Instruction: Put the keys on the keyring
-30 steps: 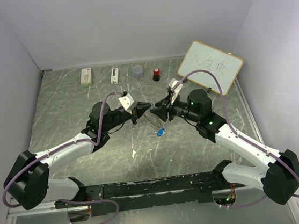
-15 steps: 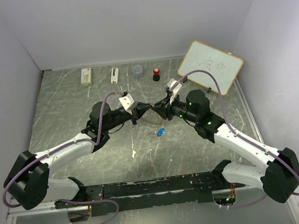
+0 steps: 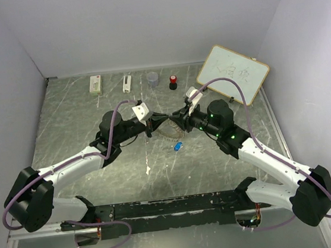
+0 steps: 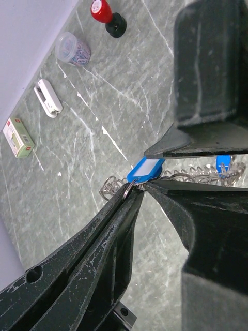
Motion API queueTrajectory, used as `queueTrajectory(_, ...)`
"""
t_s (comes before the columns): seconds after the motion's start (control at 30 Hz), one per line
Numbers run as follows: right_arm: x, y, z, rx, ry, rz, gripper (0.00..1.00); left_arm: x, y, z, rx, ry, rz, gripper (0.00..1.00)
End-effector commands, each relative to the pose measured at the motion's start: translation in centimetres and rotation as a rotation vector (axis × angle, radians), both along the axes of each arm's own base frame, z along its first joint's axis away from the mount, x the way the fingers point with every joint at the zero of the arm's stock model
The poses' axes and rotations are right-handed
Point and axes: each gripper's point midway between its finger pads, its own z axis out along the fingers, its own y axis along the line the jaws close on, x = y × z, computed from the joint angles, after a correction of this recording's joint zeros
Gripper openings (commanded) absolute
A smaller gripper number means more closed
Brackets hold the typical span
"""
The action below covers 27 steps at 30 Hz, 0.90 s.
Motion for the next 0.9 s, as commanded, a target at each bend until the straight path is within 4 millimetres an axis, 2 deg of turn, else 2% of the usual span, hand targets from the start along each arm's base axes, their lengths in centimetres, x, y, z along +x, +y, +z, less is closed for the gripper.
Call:
queueTrajectory(0.0, 0.9, -0.8, 1.4, -0.012, -0.055, -0.05, 0.22, -0.8, -0.7, 2.5, -0.043, -0.036, -0.064, 0.07)
queueTrajectory(0.1, 1.0, -0.9, 1.4, -0.023, -0.066, -0.057, 0.21, -0.8, -0.9, 2.5, -0.038, -0.034, -0.072, 0.07)
queueTrajectory(0.27, 0.9, -0.9, 1.4, -0.036, -0.089, -0.042, 0.13, -0.9, -1.1, 2.4, -0.029, -0.026, -0.091, 0.07)
queueTrajectory(0.73, 0.2, -0.6, 1.4, -0.043, -0.152, 0.007, 0.16, -1.1, -2.2, 1.8, 0.004, 0.014, -0.15, 0.07)
queueTrajectory(0.8, 0.2, -0.6, 1.4, -0.042, -0.156, 0.01, 0.11, -1.1, -2.3, 1.8, 0.005, 0.017, -0.156, 0.07)
queueTrajectory(0.87, 0.1, -0.6, 1.5, -0.041, -0.162, 0.014, 0.01, -1.1, -2.4, 1.7, 0.009, 0.022, -0.161, 0.07)
